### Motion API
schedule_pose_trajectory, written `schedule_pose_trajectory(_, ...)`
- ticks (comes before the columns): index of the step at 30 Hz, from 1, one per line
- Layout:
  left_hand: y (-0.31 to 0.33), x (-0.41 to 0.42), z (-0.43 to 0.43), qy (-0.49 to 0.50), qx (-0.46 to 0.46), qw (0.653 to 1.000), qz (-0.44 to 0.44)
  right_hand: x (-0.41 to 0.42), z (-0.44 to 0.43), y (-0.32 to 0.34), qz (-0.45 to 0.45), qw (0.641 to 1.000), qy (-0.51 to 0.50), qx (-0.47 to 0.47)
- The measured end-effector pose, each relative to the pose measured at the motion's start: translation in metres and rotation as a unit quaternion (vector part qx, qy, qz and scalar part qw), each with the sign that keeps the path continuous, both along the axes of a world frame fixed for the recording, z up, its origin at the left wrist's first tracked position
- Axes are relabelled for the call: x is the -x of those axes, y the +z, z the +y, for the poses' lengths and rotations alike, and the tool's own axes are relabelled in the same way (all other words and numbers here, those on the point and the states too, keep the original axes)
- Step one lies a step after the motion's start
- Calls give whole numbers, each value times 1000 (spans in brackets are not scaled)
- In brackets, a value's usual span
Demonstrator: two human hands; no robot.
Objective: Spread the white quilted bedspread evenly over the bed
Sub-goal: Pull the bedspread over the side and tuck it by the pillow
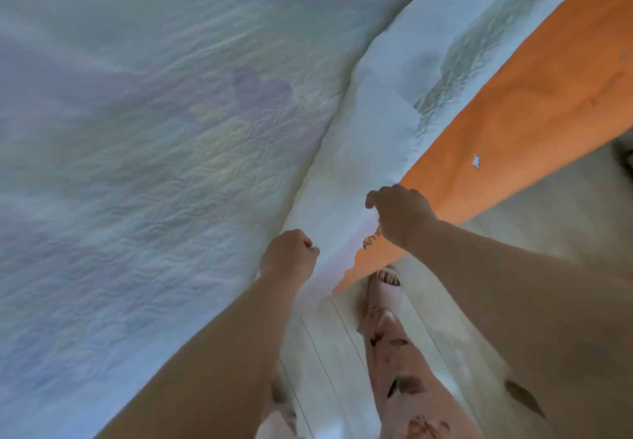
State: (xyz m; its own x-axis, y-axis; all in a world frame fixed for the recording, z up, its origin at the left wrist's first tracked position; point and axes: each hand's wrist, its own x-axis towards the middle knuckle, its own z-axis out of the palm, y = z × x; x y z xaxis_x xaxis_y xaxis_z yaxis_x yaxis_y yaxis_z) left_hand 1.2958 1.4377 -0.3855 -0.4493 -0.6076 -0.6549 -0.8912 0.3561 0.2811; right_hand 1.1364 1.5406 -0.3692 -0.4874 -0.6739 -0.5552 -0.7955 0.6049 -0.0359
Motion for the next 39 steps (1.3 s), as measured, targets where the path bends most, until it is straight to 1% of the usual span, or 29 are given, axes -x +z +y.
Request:
schedule_pose_trajectory(2,-19,30,6,38,13,999,-29,34,-10,-18,4,997,71,-5)
schedule_pose_trajectory(5,-42,56,16,69,12,996,-63,59,-23,-39,-6,988,155,11)
schedule_pose_trajectory(9,-68,70,38,104,12,989,-102,71,-35,-73,-44,975,212,37)
schedule_pose_trajectory(11,-79,66,45,91,46,989,-111,72,-33,-85,-36,967,246,52)
schedule_pose_trajectory(13,-87,58,48,58,100,988,-100,76,-28,-94,-25,961,267,63)
schedule_pose_trajectory(15,-91,49,46,35,116,990,-71,82,-25,-101,-29,959,270,78)
schedule_pose_trajectory(16,-92,45,46,45,106,992,-51,84,-25,-103,-39,959,264,96)
schedule_pose_trajectory(20,-82,37,39,156,30,987,22,79,-26,-97,-126,965,161,164)
schedule_pose_trajectory(21,-77,38,39,164,9,986,24,76,-26,-91,-139,964,140,180)
schedule_pose_trajectory(23,-66,42,42,149,-10,989,-5,66,-22,-76,-147,957,126,215)
schedule_pose_trajectory(24,-62,45,45,142,2,989,-29,61,-19,-68,-148,953,126,230)
schedule_pose_trajectory(26,-64,48,48,153,56,985,-60,54,-16,-59,-151,946,139,251)
schedule_pose_trajectory(27,-61,48,50,168,86,981,-51,54,-11,-51,-145,945,146,254)
schedule_pose_trajectory(30,-51,39,47,230,134,964,-17,58,0,-42,-127,951,161,231)
schedule_pose_trajectory(33,-30,18,44,244,146,959,0,63,18,-34,-94,962,173,187)
schedule_pose_trajectory(36,-6,-4,56,186,141,972,26,57,43,-21,-80,967,180,158)
schedule_pose_trajectory(39,8,-21,75,133,92,987,10,41,71,-14,-79,969,216,93)
